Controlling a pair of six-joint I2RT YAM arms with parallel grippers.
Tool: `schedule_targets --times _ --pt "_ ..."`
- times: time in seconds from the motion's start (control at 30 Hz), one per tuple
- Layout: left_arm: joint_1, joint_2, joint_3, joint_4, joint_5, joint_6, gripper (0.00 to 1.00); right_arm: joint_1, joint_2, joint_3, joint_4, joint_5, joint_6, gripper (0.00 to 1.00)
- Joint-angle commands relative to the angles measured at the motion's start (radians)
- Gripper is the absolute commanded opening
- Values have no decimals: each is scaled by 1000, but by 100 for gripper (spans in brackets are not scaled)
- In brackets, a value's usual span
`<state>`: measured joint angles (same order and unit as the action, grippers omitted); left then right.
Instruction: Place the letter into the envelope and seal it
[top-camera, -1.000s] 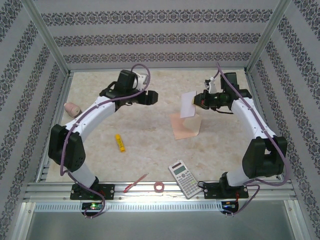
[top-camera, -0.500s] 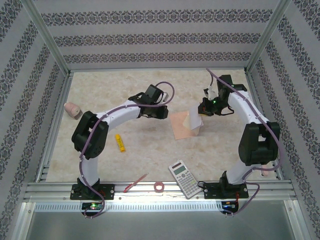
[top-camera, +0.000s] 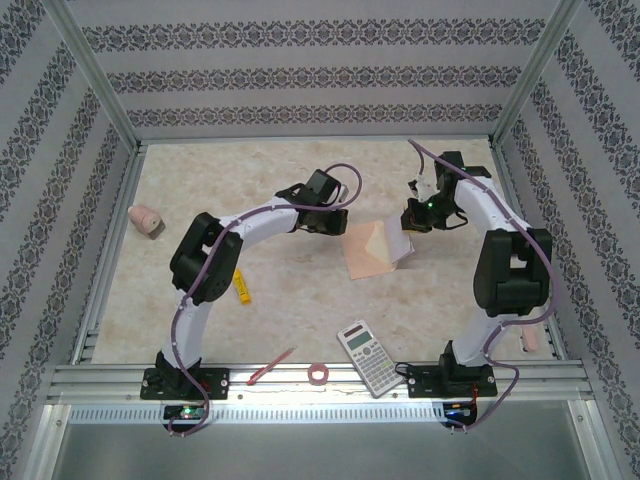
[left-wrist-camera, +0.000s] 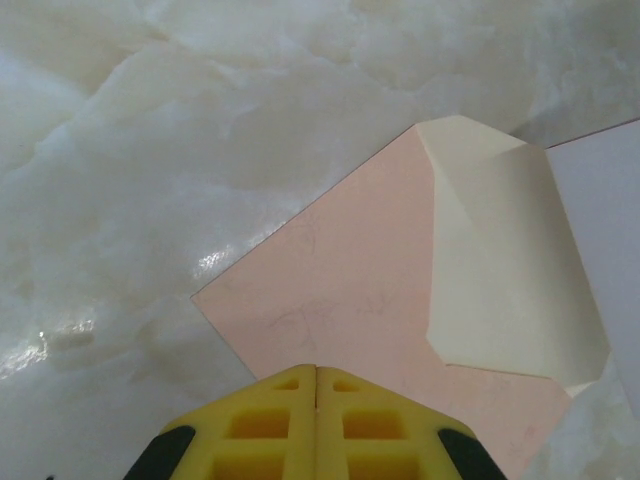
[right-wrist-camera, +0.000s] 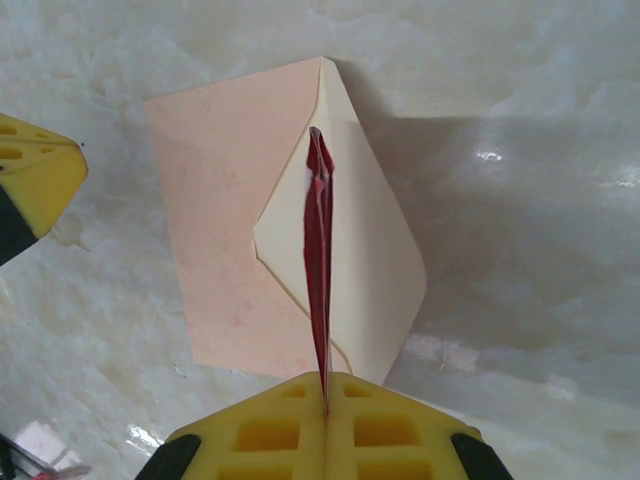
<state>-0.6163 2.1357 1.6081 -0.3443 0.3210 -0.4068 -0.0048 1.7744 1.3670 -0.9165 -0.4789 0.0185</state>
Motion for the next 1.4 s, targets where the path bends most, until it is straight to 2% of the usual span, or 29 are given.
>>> schedule_targets --times 0.0,0.8,1.37 --pt "-13 23 39 8 16 -19 0 -11 28 39 20 -10 -36 0" --pt "-13 131 72 -34 27 2 0 -18 100 -7 62 -54 -99 0" --pt "-14 147 78 -43 42 -18 0 -14 64 -128 120 -10 -22 0"
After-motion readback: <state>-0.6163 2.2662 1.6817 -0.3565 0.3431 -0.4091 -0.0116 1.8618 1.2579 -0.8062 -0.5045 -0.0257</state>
